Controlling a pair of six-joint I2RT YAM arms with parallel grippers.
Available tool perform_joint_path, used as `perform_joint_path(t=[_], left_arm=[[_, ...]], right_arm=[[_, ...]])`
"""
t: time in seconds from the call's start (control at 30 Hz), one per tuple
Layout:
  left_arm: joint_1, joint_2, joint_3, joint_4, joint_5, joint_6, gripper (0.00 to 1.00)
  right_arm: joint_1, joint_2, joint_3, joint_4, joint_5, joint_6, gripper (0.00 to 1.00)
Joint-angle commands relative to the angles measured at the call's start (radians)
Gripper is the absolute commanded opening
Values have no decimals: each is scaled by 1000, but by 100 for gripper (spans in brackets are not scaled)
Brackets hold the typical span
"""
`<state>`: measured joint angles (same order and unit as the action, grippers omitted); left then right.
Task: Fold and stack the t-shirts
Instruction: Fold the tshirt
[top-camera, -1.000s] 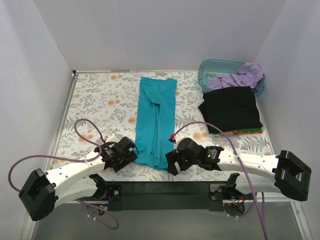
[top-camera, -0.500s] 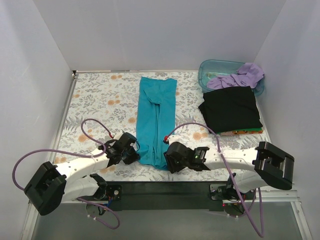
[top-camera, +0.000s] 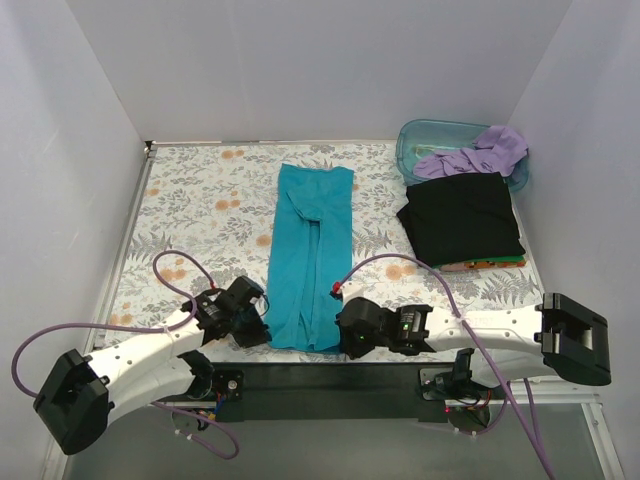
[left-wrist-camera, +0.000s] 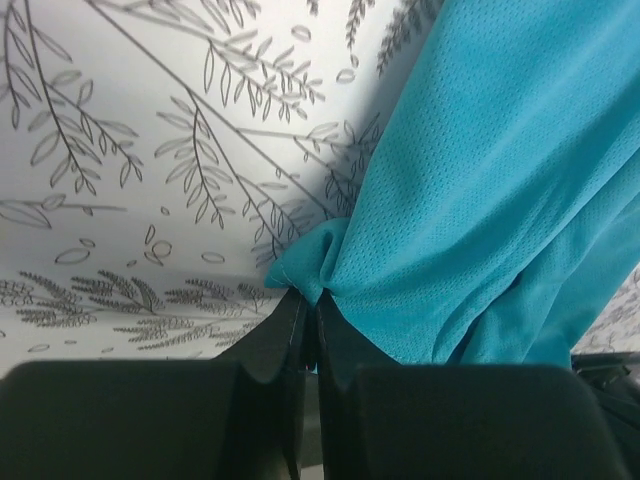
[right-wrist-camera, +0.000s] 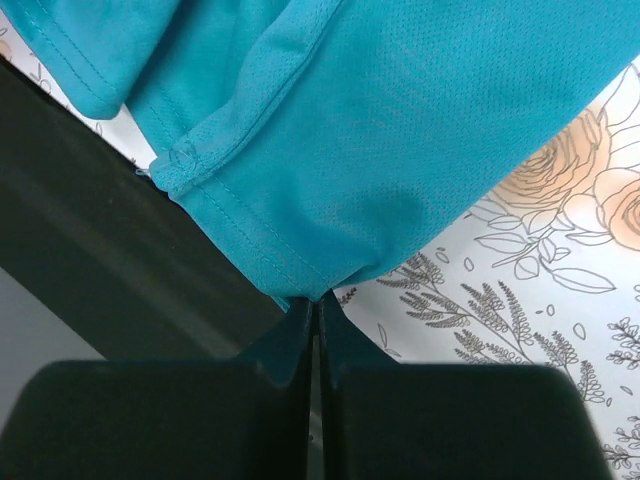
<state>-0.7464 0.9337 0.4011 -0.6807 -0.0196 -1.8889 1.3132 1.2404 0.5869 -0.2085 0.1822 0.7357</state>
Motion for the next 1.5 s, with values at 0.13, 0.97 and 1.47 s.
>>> perform_joint_path(t=[0.13,0.97,1.47], left_arm=[[-8,-44,54,-39,78,-4,0],[243,560,663,122,-68,172,0],[398,882,944,156,45,246,0]], right_arm=[[17,-24,24,-40,84,21,1],[-499,243,459,67,54,-401,1],[-721,523,695,98,-135,-513,1]])
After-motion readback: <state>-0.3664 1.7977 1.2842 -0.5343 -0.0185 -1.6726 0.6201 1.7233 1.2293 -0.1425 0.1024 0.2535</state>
